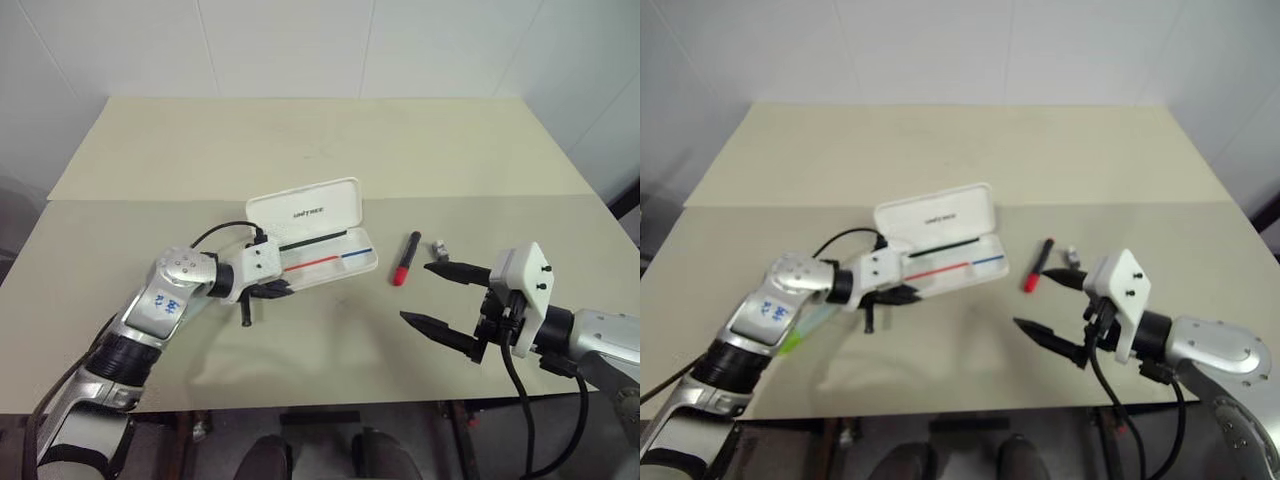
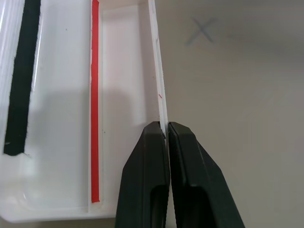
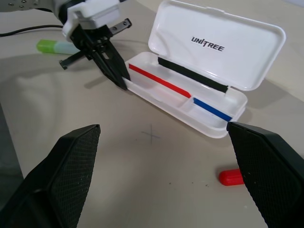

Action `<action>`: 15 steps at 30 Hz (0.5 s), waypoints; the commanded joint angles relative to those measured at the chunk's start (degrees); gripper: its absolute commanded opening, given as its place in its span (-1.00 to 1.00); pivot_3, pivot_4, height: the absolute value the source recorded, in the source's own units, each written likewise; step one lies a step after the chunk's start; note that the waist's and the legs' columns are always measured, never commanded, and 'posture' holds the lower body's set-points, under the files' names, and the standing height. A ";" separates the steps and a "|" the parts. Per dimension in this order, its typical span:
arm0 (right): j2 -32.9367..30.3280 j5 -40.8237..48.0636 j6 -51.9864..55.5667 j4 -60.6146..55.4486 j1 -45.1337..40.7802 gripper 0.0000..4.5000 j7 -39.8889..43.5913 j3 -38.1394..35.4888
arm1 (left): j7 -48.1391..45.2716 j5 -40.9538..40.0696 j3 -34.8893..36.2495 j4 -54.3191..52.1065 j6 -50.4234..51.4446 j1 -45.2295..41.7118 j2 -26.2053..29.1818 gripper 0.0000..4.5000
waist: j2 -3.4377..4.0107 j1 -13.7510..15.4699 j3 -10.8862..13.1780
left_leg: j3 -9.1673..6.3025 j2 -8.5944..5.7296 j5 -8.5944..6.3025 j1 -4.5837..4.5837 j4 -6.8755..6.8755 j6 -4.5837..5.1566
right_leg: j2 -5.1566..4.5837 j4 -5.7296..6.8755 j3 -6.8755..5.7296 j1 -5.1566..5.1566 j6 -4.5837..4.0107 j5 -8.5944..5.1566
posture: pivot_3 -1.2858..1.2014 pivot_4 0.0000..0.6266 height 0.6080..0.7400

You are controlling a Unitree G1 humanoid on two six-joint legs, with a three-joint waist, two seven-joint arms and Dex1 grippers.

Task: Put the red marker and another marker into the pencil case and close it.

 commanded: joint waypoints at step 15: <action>2.14 1.38 -0.40 -3.09 -0.81 1.00 -4.93 2.13 | -5.79 1.01 -5.10 -3.36 -7.26 -0.77 -1.13 -0.98 | 0.00 1.55 0.00 | -0.21 -0.29 -0.04 -0.04 0.02 0.08 | 0.01 0.05 -0.01 0.01 -0.04 0.08 | 0.03 -0.52 1.00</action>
